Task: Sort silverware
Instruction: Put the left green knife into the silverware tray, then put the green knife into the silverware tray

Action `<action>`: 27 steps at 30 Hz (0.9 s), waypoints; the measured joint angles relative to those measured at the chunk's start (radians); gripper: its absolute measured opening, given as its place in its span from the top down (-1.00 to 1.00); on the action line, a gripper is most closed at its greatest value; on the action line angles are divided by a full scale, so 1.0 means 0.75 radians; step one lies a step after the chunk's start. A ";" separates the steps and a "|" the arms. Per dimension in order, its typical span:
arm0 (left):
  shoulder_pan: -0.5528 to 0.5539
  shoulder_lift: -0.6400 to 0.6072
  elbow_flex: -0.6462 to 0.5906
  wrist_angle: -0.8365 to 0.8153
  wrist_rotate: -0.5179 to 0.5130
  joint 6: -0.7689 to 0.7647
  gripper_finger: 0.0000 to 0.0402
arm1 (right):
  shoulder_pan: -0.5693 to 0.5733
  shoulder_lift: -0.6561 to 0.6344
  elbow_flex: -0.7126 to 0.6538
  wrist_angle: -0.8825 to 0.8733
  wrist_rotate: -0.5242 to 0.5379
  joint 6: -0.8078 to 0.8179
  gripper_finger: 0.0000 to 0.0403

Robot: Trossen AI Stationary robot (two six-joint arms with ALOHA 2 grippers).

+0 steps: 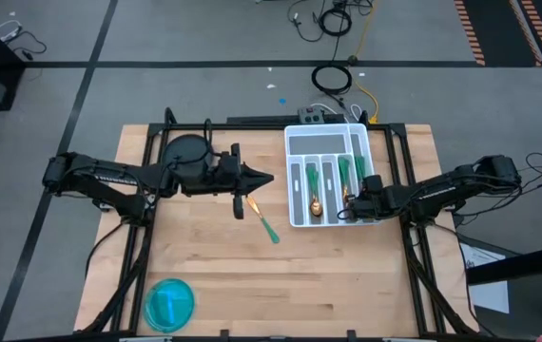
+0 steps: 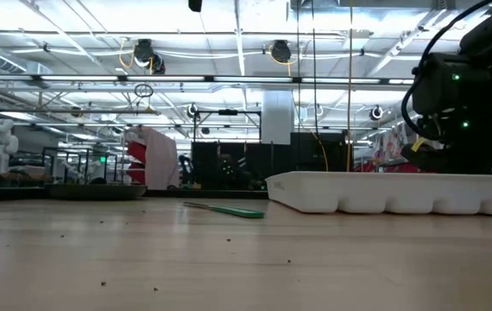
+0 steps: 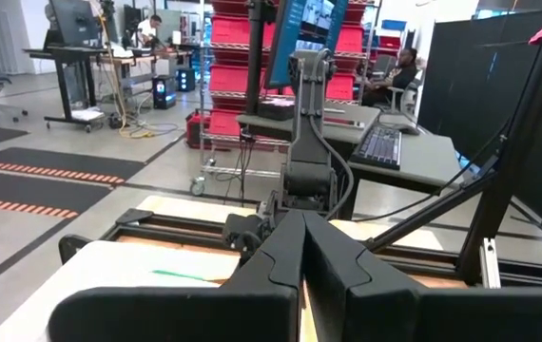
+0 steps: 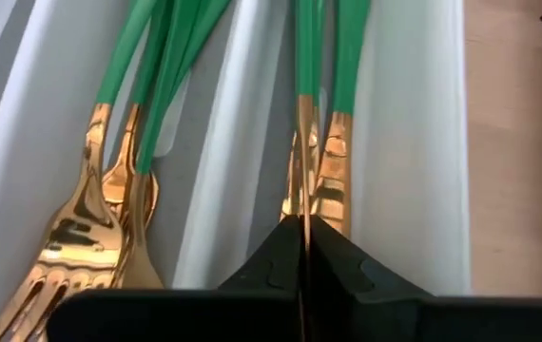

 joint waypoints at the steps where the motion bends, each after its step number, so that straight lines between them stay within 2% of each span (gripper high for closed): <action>1: 0.000 0.000 0.000 -0.004 0.000 0.000 0.95 | 0.000 0.000 0.000 0.005 -0.009 -0.006 0.95; 8: 0.000 0.000 0.001 -0.066 -0.001 -0.002 0.95 | -0.001 0.002 0.048 -0.018 -0.091 -0.095 0.56; 15: 0.000 0.000 0.001 -0.164 -0.001 -0.002 0.95 | -0.002 -0.005 0.154 -0.198 -0.140 -0.156 0.17; 20: 0.000 0.000 0.002 -0.330 0.008 0.007 0.95 | 0.001 -0.053 0.296 -0.364 -0.126 -0.211 0.10; 23: 0.001 -0.004 0.002 -0.550 0.063 0.093 0.95 | 0.001 -0.109 0.420 -0.488 -0.088 -0.373 0.11; 27: 0.027 0.012 0.002 -0.879 0.115 0.290 0.95 | 0.001 -0.200 0.625 -0.503 -0.078 -0.650 0.12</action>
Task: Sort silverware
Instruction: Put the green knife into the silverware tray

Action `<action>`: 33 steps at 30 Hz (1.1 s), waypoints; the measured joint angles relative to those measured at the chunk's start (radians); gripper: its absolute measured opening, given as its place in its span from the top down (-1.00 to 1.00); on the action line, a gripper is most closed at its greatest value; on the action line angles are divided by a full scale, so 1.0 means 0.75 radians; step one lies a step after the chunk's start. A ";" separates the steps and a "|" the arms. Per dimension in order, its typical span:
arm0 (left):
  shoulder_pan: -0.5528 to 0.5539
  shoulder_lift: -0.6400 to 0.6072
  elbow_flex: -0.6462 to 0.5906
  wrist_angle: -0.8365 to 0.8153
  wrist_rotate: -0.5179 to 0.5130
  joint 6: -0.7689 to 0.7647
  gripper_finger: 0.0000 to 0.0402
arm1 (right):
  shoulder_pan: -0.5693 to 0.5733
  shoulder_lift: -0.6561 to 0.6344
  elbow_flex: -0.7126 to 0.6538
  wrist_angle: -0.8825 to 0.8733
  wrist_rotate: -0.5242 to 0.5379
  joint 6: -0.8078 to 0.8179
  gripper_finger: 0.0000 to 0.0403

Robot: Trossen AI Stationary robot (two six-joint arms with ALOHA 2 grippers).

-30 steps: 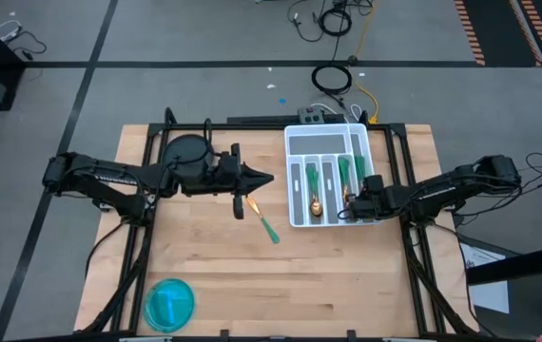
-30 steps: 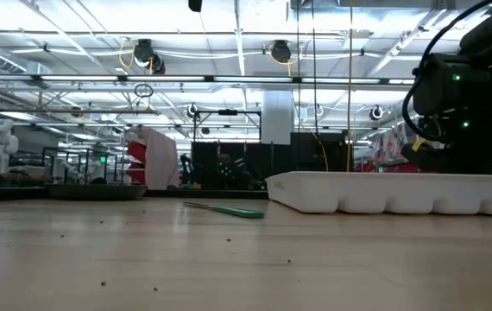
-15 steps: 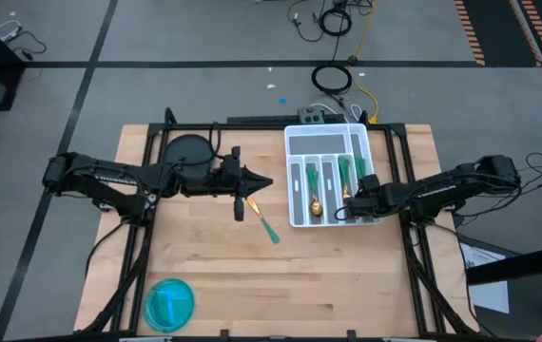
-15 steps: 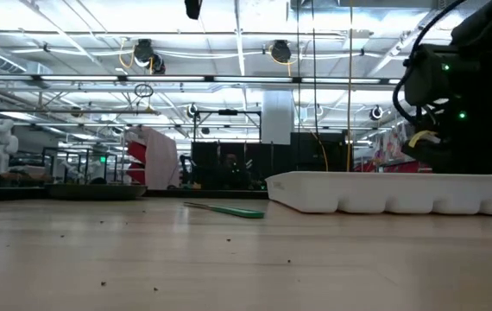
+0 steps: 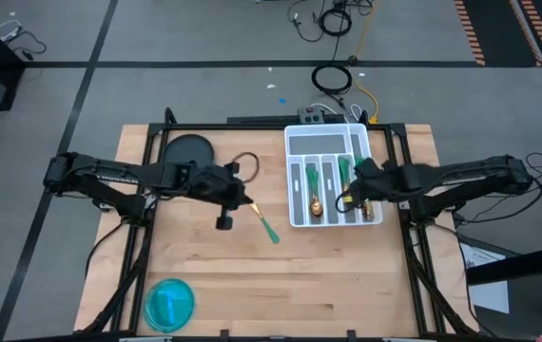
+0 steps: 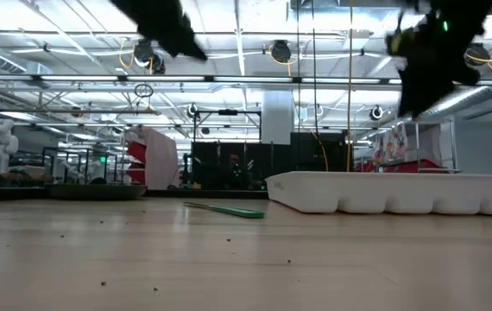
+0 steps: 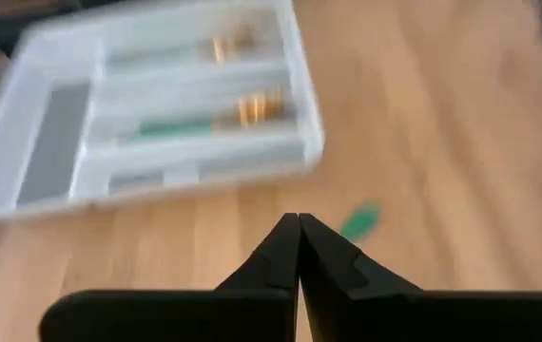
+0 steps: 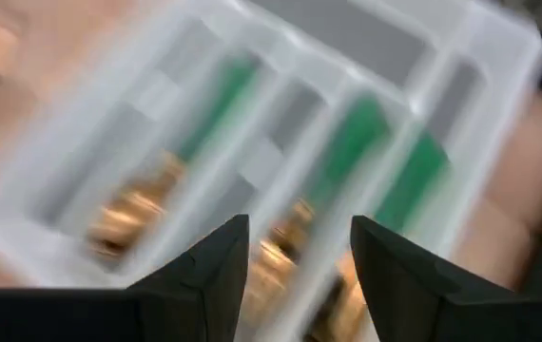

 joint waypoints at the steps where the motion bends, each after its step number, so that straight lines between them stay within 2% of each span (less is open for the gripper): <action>1: 0.011 0.018 0.001 -0.051 0.005 0.053 0.95 | 0.000 -0.019 0.049 0.017 0.001 -0.055 0.11; 3: 0.036 0.066 0.001 -0.128 0.004 0.166 0.95 | 0.000 -0.049 0.135 0.086 0.002 -0.165 0.11; 10: 0.117 0.291 0.001 -0.133 0.047 0.508 0.90 | 0.000 -0.068 0.276 0.242 0.000 -0.446 0.10; 16: 0.153 0.458 0.001 -0.185 0.064 0.588 0.56 | 0.000 -0.049 0.275 0.251 -0.040 -0.456 0.09; 22: 0.118 0.538 0.001 -0.063 0.063 0.714 0.19 | 0.000 -0.015 0.275 0.251 -0.049 -0.452 0.09; 26: 0.090 0.541 0.001 0.009 0.064 0.772 0.09 | 0.000 -0.006 0.275 0.248 -0.049 -0.451 0.09; 33: 0.089 0.551 0.001 0.139 0.129 0.812 0.08 | 0.000 -0.006 0.275 0.247 -0.046 -0.447 0.09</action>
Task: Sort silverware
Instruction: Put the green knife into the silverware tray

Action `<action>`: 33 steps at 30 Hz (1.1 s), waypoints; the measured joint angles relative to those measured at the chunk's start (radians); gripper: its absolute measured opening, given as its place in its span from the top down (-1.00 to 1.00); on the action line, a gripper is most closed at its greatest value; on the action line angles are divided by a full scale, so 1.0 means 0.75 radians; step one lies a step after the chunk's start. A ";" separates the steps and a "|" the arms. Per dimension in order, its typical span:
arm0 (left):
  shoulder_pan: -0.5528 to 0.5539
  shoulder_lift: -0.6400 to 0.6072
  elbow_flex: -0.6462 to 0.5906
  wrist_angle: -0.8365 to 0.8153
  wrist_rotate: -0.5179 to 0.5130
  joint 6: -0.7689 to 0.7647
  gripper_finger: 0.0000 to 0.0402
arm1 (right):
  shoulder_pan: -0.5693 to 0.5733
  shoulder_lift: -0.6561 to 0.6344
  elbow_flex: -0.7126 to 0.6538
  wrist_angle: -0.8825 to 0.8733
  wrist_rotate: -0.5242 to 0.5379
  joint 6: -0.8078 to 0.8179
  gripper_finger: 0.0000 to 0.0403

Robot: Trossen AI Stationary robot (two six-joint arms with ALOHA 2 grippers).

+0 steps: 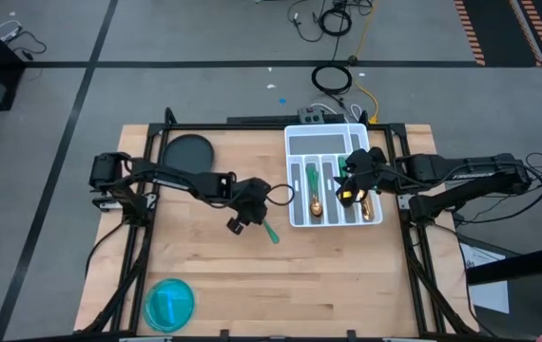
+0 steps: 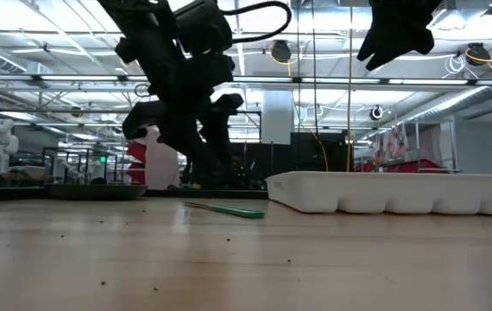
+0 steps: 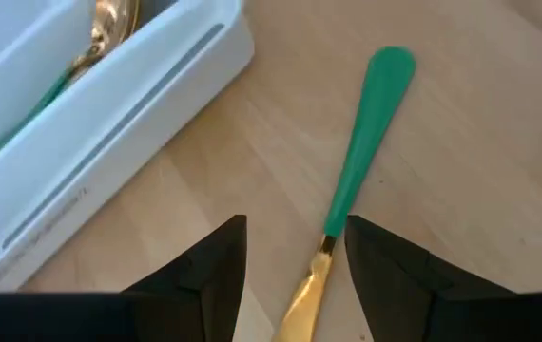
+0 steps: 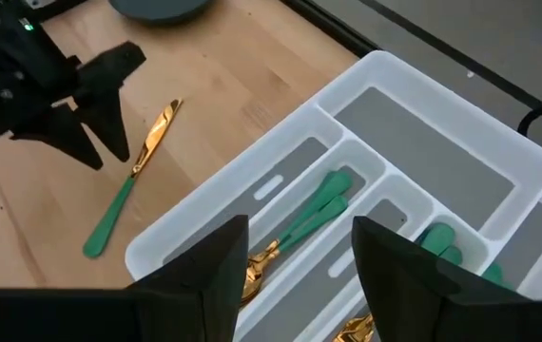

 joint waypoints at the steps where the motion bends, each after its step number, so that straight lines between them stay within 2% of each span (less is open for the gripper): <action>1: -0.001 0.006 0.000 0.004 0.001 0.017 0.08 | 0.000 0.000 0.000 0.000 0.000 0.000 0.09; 25: 0.006 0.264 0.037 0.074 0.131 0.228 0.10 | 0.000 0.000 -0.002 -0.041 -0.001 0.068 0.09; 29: 0.023 0.314 0.041 0.064 0.197 0.249 0.24 | 0.000 0.000 -0.002 -0.040 -0.037 0.100 0.09; 33: 0.040 0.359 0.043 0.079 0.300 0.251 0.59 | 0.009 0.000 -0.002 -0.021 -0.083 0.117 0.09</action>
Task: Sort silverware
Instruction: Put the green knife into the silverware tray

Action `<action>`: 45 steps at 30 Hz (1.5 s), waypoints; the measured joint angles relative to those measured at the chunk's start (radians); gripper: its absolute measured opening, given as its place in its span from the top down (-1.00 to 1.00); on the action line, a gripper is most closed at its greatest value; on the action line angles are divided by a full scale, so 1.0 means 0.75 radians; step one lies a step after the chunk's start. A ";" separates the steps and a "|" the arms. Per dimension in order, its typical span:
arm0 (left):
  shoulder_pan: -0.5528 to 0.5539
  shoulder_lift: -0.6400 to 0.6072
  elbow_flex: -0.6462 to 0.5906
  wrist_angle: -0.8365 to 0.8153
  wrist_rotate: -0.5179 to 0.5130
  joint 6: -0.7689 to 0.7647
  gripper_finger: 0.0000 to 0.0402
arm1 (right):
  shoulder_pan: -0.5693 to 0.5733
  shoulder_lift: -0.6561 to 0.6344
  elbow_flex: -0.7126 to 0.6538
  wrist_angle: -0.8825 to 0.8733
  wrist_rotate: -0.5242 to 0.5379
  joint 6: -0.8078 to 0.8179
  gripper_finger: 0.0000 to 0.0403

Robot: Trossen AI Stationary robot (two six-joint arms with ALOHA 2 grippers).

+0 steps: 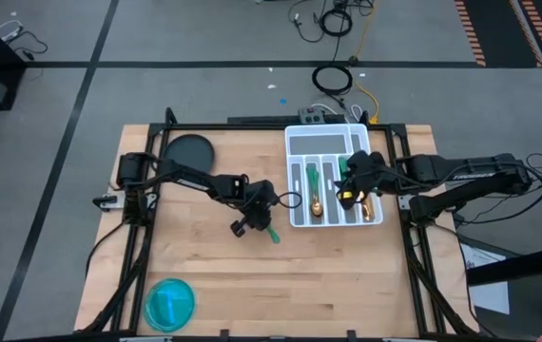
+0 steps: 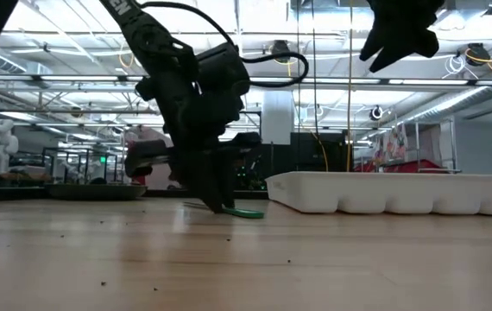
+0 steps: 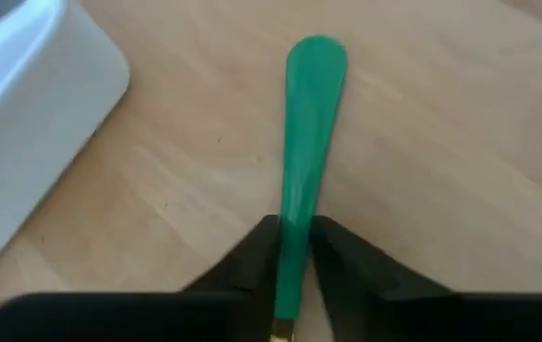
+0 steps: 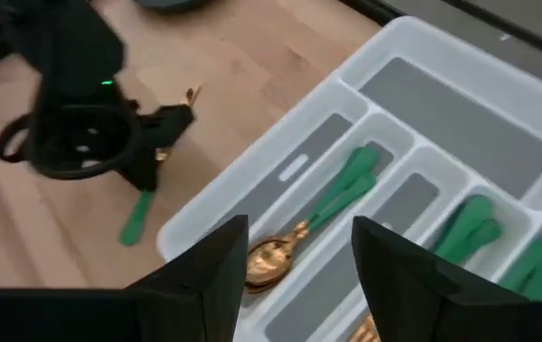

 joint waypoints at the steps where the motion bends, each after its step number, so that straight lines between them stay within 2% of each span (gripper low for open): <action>1: 0.005 0.007 0.000 0.010 0.015 0.010 0.70 | 0.003 0.000 0.000 0.010 -0.015 0.000 0.09; 4: 0.017 0.013 -0.001 0.032 0.052 -0.009 0.91 | 0.016 0.000 0.000 0.049 -0.023 0.009 0.09; 11: 0.015 -0.006 0.021 0.010 0.006 -0.239 0.93 | 0.035 0.000 0.000 0.104 -0.022 -0.002 0.09; 13: 0.008 -0.036 0.029 -0.027 -0.025 -0.291 0.99 | 0.035 0.000 0.000 0.093 -0.022 -0.002 0.09; 23: 0.004 -0.168 0.073 -0.249 -0.056 -0.378 0.99 | 0.055 -0.001 0.000 0.093 -0.047 -0.042 0.09; 27: -0.015 -0.210 0.076 -0.273 -0.128 -0.415 0.99 | 0.055 0.000 0.000 0.097 -0.064 -0.060 0.09; 30: -0.026 -0.265 0.077 -0.302 -0.257 -0.526 0.99 | 0.055 0.068 0.002 0.148 -0.116 -0.106 0.08; 35: 0.005 -0.477 0.077 -0.493 -0.276 -0.608 0.94 | 0.079 0.338 -0.001 0.295 -0.275 -0.278 -0.02; 38: 0.014 -0.675 0.077 -0.565 -0.285 -0.731 0.92 | 0.099 0.476 0.001 0.439 -0.278 -0.334 -0.11; 45: 0.001 -1.184 0.045 -0.586 -0.489 -0.968 0.90 | 0.078 0.775 0.001 0.737 -0.267 -0.427 -0.29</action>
